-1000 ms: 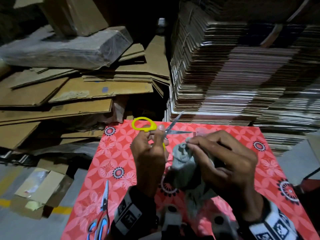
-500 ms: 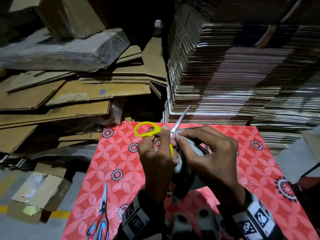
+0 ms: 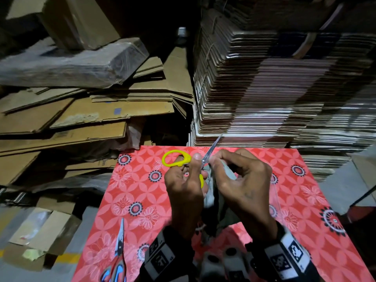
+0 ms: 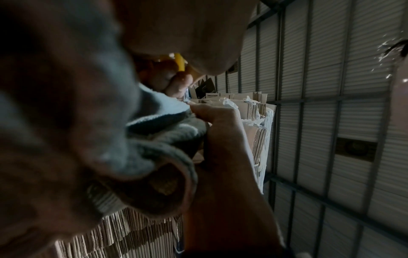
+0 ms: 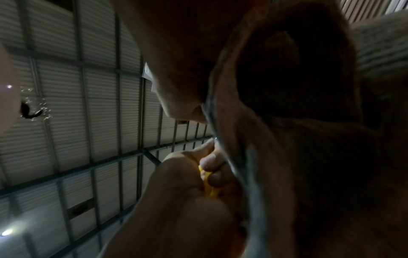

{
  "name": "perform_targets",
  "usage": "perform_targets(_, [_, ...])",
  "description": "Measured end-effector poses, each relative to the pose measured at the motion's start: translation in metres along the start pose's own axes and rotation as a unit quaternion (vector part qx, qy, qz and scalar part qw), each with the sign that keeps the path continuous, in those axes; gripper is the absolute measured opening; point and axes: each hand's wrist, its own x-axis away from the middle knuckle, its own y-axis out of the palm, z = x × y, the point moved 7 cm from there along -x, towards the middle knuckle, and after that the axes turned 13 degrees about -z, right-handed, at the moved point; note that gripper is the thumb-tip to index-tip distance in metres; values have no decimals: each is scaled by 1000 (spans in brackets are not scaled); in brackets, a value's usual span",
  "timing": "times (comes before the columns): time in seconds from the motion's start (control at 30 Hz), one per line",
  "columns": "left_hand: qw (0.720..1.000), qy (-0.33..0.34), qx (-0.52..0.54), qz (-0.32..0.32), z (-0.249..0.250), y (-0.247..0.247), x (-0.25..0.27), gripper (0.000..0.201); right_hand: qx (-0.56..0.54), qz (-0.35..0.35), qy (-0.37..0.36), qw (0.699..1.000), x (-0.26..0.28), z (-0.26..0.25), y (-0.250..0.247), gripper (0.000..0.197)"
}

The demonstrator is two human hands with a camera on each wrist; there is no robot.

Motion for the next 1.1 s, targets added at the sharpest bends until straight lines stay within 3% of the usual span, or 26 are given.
perform_targets(0.13, [999, 34, -40, 1, 4, -3, -1, 41, 5, -15, -7, 1000, -2, 0, 4, 17])
perform_targets(0.3, [1000, 0, -31, 0, -9, -5, -2, 35, -12, -12, 31, 999, -5, 21, -2, 15])
perform_targets(0.43, [999, -14, -31, 9, -17, -13, -2, 49, -9, 7, 43, 999, -7, 30, -11, 18])
perform_targets(0.63, [1000, 4, -11, -12, -10, -7, -5, 43, 21, -48, -12, 999, -4, 6, 8, 19])
perform_targets(0.8, [1000, -23, 2, -17, -21, -11, -5, 42, -8, -43, 21, 999, -8, 26, 2, 21])
perform_targets(0.93, [999, -24, -35, -21, -25, -17, -5, 53, 0, -41, 62, 997, -8, 45, -5, 21])
perform_targets(1.1, [999, -9, -49, -17, -18, -24, -7, 44, -16, -93, 79, 992, -17, 50, -27, 17])
